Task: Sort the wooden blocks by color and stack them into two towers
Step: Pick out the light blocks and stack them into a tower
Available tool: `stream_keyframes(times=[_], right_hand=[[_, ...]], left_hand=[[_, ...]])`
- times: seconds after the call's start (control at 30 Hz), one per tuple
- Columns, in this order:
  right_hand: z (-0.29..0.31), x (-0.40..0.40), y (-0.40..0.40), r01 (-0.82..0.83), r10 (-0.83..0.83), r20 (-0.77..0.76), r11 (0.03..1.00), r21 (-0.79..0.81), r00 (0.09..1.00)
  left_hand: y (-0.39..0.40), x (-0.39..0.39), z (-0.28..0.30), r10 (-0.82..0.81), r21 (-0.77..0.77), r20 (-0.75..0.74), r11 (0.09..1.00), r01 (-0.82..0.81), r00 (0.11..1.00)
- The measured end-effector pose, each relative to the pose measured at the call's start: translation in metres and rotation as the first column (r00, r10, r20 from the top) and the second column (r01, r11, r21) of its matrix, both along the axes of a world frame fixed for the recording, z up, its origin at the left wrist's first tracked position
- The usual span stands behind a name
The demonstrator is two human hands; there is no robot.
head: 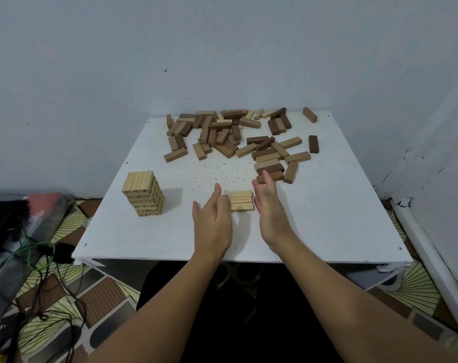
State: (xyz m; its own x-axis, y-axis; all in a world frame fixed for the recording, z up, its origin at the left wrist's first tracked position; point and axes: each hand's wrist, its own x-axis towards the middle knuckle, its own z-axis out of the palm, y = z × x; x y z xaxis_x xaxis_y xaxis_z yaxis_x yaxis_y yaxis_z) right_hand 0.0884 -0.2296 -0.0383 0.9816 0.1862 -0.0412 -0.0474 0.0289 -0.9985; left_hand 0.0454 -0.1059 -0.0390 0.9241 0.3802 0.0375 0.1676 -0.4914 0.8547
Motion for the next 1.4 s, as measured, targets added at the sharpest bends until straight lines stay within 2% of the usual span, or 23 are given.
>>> stream_keyframes(times=[0.47, 0.6, 0.67, 0.73, 0.8, 0.9, 1.13, 1.4], right_hand=[[-0.007, 0.0, 0.001, 0.013, -0.012, 0.011, 0.999, -0.032, 1.0], [-0.002, 0.004, -0.004, 0.0, 0.001, 0.019, 1.0, -0.028, 1.0], [0.009, 0.008, -0.017, -0.033, 0.055, 0.111, 0.981, -0.19, 0.992], [0.017, 0.018, -0.035, -0.04, 0.139, 0.211, 0.909, -0.416, 0.968], [0.023, 0.026, -0.051, -0.119, 0.246, 0.159, 0.822, -0.557, 0.956], [0.023, 0.03, -0.058, -0.187, 0.325, 0.087, 0.721, -0.667, 0.942], [0.013, 0.035, -0.053, -0.156, 0.326, 0.089, 0.652, -0.743, 0.941], [0.011, 0.037, -0.052, -0.138, 0.321, 0.114, 0.667, -0.733, 0.94]], left_hand=[[-0.005, -0.004, 0.012, -0.043, -0.017, 0.023, 0.999, 0.043, 0.999], [-0.001, -0.004, 0.016, -0.007, -0.117, 0.015, 0.993, 0.009, 1.0], [0.011, 0.002, 0.017, -0.053, -0.169, -0.01, 0.984, 0.05, 0.999], [0.029, 0.01, 0.022, -0.175, -0.106, -0.111, 0.981, 0.163, 0.978], [0.047, 0.019, 0.027, -0.276, -0.011, -0.236, 0.959, 0.282, 0.932], [0.062, 0.028, 0.03, -0.333, -0.019, -0.327, 0.938, 0.346, 0.884], [0.063, 0.035, 0.026, -0.307, -0.057, -0.316, 0.951, 0.305, 0.898], [0.063, 0.036, 0.016, -0.281, -0.054, -0.23, 0.96, 0.276, 0.932]])
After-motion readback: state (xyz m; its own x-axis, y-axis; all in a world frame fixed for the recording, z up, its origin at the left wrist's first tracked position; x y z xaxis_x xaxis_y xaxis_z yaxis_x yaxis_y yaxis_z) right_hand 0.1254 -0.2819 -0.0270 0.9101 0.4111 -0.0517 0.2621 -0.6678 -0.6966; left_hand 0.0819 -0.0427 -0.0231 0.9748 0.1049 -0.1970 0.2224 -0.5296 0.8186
